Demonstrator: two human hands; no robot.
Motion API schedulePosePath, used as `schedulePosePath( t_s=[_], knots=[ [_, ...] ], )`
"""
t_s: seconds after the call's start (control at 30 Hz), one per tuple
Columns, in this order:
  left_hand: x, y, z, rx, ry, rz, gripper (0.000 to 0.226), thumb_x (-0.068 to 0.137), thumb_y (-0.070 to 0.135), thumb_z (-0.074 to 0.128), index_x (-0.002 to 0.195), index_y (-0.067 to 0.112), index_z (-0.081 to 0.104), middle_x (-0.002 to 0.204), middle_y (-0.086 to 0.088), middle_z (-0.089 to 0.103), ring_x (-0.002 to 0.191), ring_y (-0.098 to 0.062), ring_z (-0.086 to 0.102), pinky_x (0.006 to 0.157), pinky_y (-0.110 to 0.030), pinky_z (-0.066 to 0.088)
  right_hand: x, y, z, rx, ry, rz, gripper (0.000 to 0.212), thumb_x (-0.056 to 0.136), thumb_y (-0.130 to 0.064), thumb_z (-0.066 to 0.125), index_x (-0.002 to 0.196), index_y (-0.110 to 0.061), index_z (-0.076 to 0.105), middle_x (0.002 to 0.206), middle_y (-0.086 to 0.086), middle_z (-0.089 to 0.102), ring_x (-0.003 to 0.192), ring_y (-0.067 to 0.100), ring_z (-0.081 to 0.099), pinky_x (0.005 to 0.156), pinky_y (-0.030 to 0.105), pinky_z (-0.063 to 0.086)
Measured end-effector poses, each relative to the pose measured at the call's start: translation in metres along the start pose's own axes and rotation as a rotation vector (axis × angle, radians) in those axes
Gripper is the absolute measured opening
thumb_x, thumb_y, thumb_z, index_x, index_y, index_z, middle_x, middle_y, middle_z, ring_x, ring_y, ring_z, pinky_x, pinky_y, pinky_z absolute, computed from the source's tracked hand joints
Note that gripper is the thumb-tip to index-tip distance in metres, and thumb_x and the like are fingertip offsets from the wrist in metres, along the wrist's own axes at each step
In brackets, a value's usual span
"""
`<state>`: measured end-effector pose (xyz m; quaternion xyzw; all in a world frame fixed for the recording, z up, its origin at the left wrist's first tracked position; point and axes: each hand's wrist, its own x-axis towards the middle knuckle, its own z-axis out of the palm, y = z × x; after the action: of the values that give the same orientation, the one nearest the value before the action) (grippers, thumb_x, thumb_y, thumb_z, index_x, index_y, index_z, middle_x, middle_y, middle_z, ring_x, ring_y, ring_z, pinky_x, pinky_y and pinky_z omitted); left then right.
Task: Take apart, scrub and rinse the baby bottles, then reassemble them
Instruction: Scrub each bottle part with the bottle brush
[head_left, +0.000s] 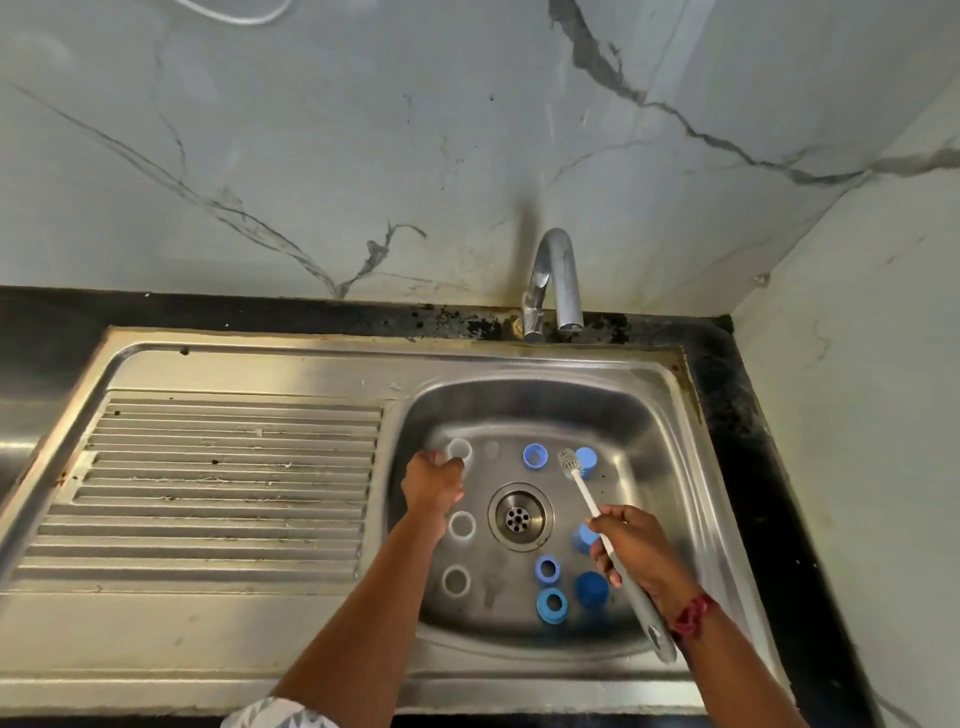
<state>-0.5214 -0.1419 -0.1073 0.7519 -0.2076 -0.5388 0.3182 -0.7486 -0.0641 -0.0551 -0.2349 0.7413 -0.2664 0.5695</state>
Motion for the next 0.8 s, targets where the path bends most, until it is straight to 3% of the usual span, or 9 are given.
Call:
schedulePosePath(
  t_s=[0.07,0.13,0.2,0.3,0.47,0.53,0.63,0.8],
  knots=[
    [0.008,0.0,0.001,0.22,0.035,0.073,0.031,0.082,0.019,0.069,0.112,0.009,0.064,0.1,-0.01,0.07,0.076,-0.027,0.07,0.074,-0.035,0.059,0.002,-0.002,-0.001,0.006,-0.019,0.008,0.008,0.093,0.0,0.051,0.096,-0.002,0.058,0.06,0.014,0.056,0.039,0.018,0.048,0.036,0.021,0.035],
    [0.013,0.001,0.003,0.358,0.053,0.116,0.039,0.081,0.021,0.071,0.118,0.012,0.064,0.113,-0.011,0.07,0.099,-0.032,0.069,0.09,-0.035,0.055,0.005,-0.006,0.0,0.018,-0.046,0.021,0.015,0.091,0.003,0.049,0.1,-0.004,0.059,0.064,0.014,0.057,0.042,0.018,0.05,0.039,0.022,0.037],
    [0.018,0.001,0.005,0.442,0.052,0.145,0.045,0.082,0.021,0.073,0.124,0.011,0.061,0.122,-0.012,0.067,0.112,-0.032,0.064,0.091,-0.028,0.048,0.01,-0.01,0.0,0.021,-0.074,0.045,0.027,0.089,0.004,0.051,0.11,-0.01,0.059,0.071,0.016,0.059,0.046,0.019,0.054,0.041,0.023,0.039],
    [0.026,0.001,0.008,0.508,0.043,0.174,0.053,0.08,0.021,0.076,0.129,0.012,0.057,0.126,-0.013,0.065,0.117,-0.031,0.061,0.086,-0.026,0.044,0.02,-0.012,0.001,0.001,-0.137,0.087,0.041,0.089,0.005,0.056,0.122,-0.019,0.054,0.089,0.02,0.064,0.052,0.019,0.059,0.042,0.025,0.042],
    [0.036,-0.002,0.014,0.645,0.025,0.204,0.07,0.077,0.022,0.076,0.139,0.017,0.045,0.128,-0.016,0.063,0.118,-0.036,0.059,0.093,-0.039,0.051,0.031,-0.005,0.0,-0.091,-0.179,0.048,0.06,0.08,0.007,0.073,0.129,-0.019,0.05,0.106,0.013,0.071,0.074,0.025,0.068,0.046,0.024,0.047],
    [0.04,-0.004,0.017,0.714,0.021,0.223,0.075,0.076,0.025,0.077,0.141,0.021,0.04,0.126,-0.015,0.062,0.115,-0.036,0.06,0.09,-0.041,0.054,0.03,-0.006,-0.001,-0.146,-0.17,0.024,0.059,0.078,0.004,0.077,0.125,-0.018,0.05,0.105,0.011,0.072,0.075,0.028,0.072,0.045,0.024,0.047],
    [0.046,-0.007,0.022,0.791,0.025,0.263,0.071,0.076,0.028,0.077,0.137,0.019,0.042,0.124,-0.015,0.061,0.113,-0.036,0.06,0.087,-0.042,0.053,0.026,-0.007,-0.003,-0.28,-0.097,-0.037,0.04,0.079,-0.001,0.079,0.114,-0.011,0.061,0.089,0.01,0.074,0.066,0.025,0.073,0.048,0.027,0.051],
    [0.055,-0.01,0.03,0.884,0.043,0.3,0.065,0.079,0.041,0.077,0.131,0.015,0.046,0.123,-0.014,0.058,0.113,-0.035,0.059,0.086,-0.04,0.049,0.01,-0.011,-0.006,-0.418,-0.013,-0.079,0.021,0.085,-0.007,0.073,0.097,-0.022,0.064,0.08,0.006,0.072,0.057,0.022,0.07,0.051,0.033,0.058]
  ],
)
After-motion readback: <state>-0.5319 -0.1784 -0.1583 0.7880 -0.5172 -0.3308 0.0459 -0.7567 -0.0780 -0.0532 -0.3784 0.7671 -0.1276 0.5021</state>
